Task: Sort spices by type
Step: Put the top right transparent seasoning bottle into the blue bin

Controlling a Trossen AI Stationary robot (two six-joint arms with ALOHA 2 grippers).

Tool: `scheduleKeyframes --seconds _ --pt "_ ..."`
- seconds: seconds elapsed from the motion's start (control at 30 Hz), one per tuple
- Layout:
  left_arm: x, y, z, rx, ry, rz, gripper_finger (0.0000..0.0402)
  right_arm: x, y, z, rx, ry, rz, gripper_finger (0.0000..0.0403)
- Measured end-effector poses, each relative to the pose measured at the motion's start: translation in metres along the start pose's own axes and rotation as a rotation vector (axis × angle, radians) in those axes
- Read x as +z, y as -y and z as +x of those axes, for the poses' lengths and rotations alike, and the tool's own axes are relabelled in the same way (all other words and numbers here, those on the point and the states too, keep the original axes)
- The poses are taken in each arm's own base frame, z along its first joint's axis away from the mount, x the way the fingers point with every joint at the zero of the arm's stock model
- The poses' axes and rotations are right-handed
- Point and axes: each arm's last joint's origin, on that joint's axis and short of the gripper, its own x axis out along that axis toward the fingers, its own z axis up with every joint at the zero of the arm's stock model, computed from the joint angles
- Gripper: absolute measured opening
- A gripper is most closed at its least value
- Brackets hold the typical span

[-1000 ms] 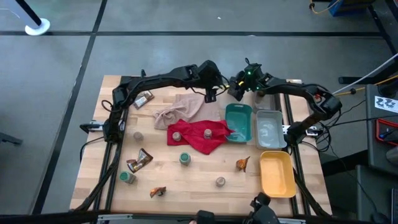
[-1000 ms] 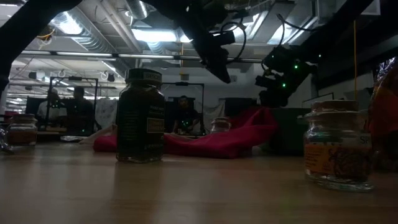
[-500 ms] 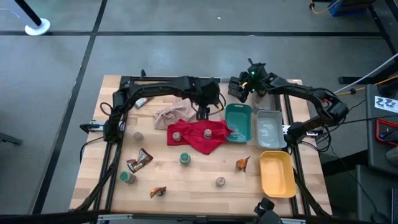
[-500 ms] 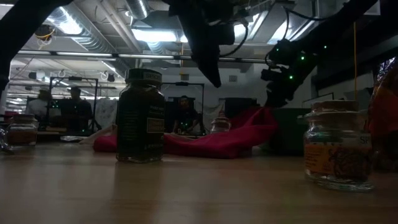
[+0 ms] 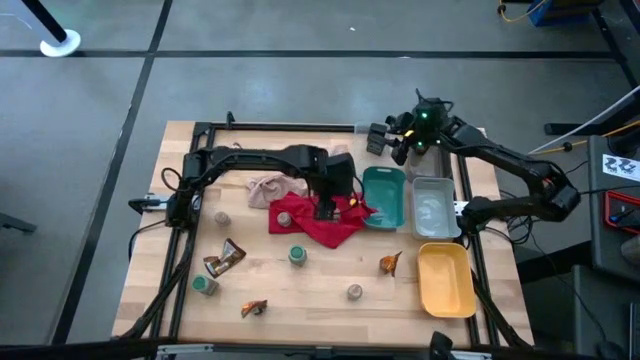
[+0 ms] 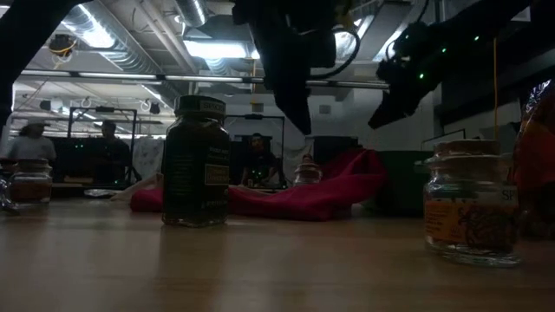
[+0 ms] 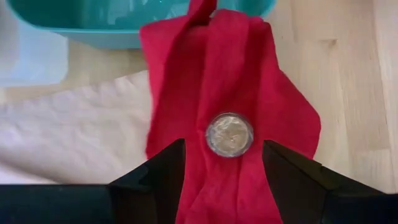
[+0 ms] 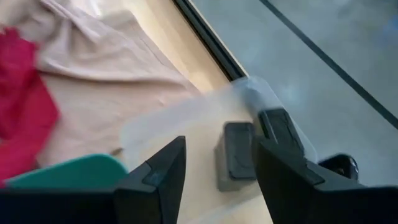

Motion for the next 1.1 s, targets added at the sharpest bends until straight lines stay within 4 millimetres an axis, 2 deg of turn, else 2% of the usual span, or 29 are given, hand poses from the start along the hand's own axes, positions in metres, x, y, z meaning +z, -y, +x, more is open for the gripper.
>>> scheduleKeyframes --seconds 0.17,0.37,1.1 --pt "-0.008 0.006 0.020 -0.006 -0.004 -0.013 0.0196 0.007 -0.007 -0.020 0.079 0.088 0.033 0.0182" --pt "-0.016 0.006 0.037 0.000 0.021 -0.040 0.0196 0.012 -0.016 -0.034 0.230 0.167 0.049 0.0182" --pt "-0.034 0.009 0.068 -0.051 0.088 -0.071 0.0196 0.023 -0.109 -0.031 0.499 0.156 -0.182 0.0182"
